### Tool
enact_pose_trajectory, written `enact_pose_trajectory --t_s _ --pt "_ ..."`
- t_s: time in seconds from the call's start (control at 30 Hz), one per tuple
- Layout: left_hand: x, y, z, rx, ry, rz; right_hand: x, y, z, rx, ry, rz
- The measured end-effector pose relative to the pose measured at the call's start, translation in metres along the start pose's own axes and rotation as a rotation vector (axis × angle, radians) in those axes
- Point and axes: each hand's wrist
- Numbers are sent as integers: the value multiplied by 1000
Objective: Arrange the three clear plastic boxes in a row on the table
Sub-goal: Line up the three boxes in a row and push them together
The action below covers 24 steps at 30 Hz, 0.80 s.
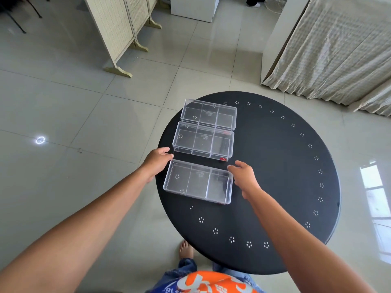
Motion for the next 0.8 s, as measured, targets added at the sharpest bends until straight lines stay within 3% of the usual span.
enact_pose_trajectory --t_s 0.27,0.8 --pt "34 -36 -13 48 6 14 37 45 -4 -25 -44 22" --pt "16 -55 -16 52 76 -3 54 36 -16 -137 -97 30"
Point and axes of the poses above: each hand's wrist, its own x-axis away from the middle knuckle, its own z-axis out of the back of the hand, y = z × x, and after that the axes turned 5 degrees about y, right-handed
